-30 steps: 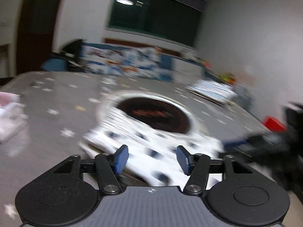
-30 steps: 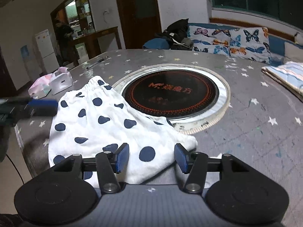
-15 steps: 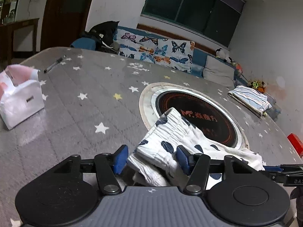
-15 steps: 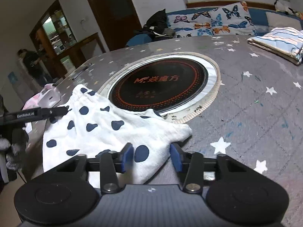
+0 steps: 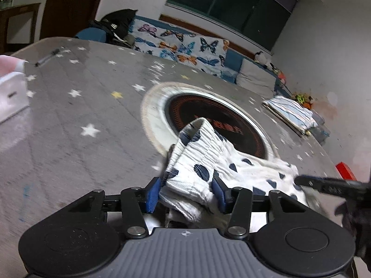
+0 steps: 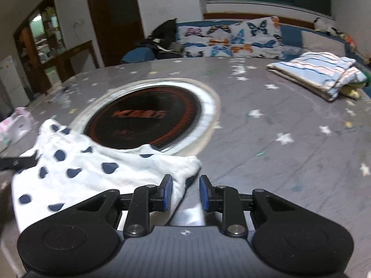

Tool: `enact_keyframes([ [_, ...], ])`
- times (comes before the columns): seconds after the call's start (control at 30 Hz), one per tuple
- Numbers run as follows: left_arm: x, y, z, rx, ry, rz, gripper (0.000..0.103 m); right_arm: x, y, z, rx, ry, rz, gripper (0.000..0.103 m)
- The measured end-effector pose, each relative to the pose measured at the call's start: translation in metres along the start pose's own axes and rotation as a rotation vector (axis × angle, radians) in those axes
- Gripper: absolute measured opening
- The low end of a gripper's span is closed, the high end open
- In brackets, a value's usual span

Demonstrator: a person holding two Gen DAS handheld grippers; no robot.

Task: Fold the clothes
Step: 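Grasp the folded edge of the pants with the left gripper, then lift the folded pants with the left gripper while the right gripper grasps the other end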

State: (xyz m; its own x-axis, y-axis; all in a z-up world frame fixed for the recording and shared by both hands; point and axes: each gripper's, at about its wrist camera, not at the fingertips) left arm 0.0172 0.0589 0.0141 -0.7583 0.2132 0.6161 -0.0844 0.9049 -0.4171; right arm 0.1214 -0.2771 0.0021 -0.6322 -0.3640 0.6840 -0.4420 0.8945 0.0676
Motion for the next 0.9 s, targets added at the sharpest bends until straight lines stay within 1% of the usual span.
enact_keyframes([
  [0.13,-0.009,-0.023,0.008,-0.026,0.026,0.002,0.053,0.002,-0.010,-0.007,0.043,-0.019,0.086,0.025],
  [0.23,-0.014,-0.035,0.011,-0.040,0.040,0.000,0.054,0.014,-0.008,-0.015,0.067,-0.054,0.094,0.026],
  [0.3,-0.016,-0.040,0.011,-0.044,0.043,-0.004,0.054,0.024,-0.002,-0.018,0.093,-0.074,0.073,0.026],
  [0.37,-0.017,-0.042,0.009,-0.047,0.044,-0.007,0.056,0.033,0.009,-0.019,0.127,-0.088,0.038,0.029],
  [0.4,-0.017,-0.041,0.009,-0.049,0.044,-0.008,0.057,0.037,0.016,-0.019,0.147,-0.093,0.016,0.038],
  [0.43,-0.016,-0.041,0.009,-0.050,0.045,-0.007,0.057,0.040,0.023,-0.018,0.166,-0.097,-0.006,0.043],
  [0.5,-0.015,-0.039,0.008,-0.049,0.042,-0.004,0.058,0.045,0.042,-0.016,0.218,-0.103,-0.061,0.043],
  [0.6,-0.012,-0.038,0.007,-0.048,0.036,-0.002,0.062,0.050,0.072,-0.013,0.298,-0.108,-0.139,0.049],
  [0.67,-0.009,-0.037,0.005,-0.050,0.029,0.001,0.065,0.050,0.092,-0.011,0.349,-0.102,-0.184,0.050],
  [0.73,-0.006,-0.035,0.004,-0.052,0.018,0.004,0.070,0.049,0.109,-0.008,0.398,-0.091,-0.217,0.055],
  [0.8,-0.002,-0.031,0.001,-0.049,0.005,0.007,0.075,0.047,0.125,-0.003,0.447,-0.080,-0.236,0.056],
  [0.9,0.004,-0.026,-0.005,-0.047,-0.022,-0.001,0.088,0.043,0.146,0.003,0.510,-0.072,-0.240,0.061],
])
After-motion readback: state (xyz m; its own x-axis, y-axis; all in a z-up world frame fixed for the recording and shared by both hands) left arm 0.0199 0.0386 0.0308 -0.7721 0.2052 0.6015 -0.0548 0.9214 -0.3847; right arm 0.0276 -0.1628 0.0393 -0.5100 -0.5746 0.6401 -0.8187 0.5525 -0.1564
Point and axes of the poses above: each gripper's, at about its wrist camera, not at the fingertips, and x roughly against the way its jaws point, y to its left, z to its underside, and after that the axes turned 4 degrees about x, right-handed
